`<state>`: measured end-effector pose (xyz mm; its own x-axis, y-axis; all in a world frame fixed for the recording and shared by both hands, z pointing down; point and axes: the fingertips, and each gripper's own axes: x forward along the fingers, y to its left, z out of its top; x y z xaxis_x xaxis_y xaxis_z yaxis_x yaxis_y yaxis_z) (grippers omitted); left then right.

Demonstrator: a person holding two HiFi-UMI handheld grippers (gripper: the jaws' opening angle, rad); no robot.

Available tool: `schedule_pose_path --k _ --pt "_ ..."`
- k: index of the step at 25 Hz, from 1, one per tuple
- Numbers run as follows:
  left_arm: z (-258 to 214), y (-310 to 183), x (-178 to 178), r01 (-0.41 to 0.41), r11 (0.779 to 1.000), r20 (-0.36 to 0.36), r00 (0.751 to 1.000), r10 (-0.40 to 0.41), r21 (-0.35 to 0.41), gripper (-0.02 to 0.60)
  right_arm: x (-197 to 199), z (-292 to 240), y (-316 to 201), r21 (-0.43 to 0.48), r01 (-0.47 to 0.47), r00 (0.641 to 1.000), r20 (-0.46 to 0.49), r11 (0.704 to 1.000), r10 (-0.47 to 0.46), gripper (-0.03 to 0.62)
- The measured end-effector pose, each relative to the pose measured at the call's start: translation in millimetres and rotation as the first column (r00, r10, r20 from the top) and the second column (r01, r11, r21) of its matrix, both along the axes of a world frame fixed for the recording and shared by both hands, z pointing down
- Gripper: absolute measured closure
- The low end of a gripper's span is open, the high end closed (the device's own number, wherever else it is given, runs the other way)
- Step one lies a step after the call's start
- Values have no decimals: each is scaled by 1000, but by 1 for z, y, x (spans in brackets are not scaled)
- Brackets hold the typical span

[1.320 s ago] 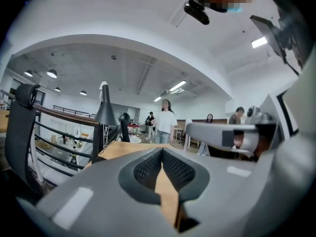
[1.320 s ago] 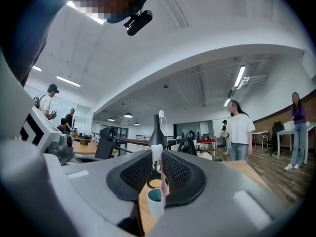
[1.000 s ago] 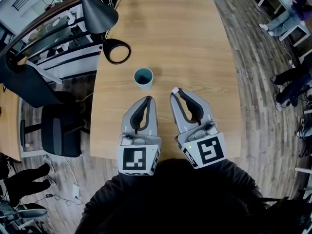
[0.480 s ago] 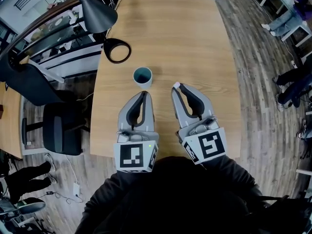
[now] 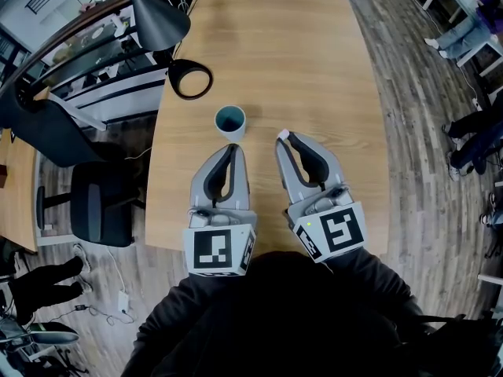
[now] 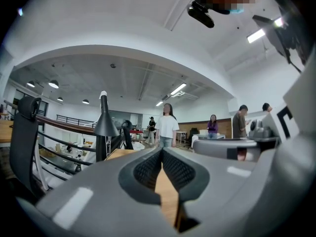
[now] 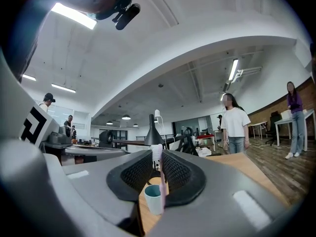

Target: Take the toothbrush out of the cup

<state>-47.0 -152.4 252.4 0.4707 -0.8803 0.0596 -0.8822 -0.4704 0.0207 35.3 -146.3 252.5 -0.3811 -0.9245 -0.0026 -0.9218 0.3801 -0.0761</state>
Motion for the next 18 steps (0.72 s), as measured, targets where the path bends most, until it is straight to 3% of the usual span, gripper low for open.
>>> schedule_pose_path --k 18 --pt "1 7 7 -11 1000 0 1000 11 -2 574 3 -3 6 13 6 1000 -5 1000 -6 531"
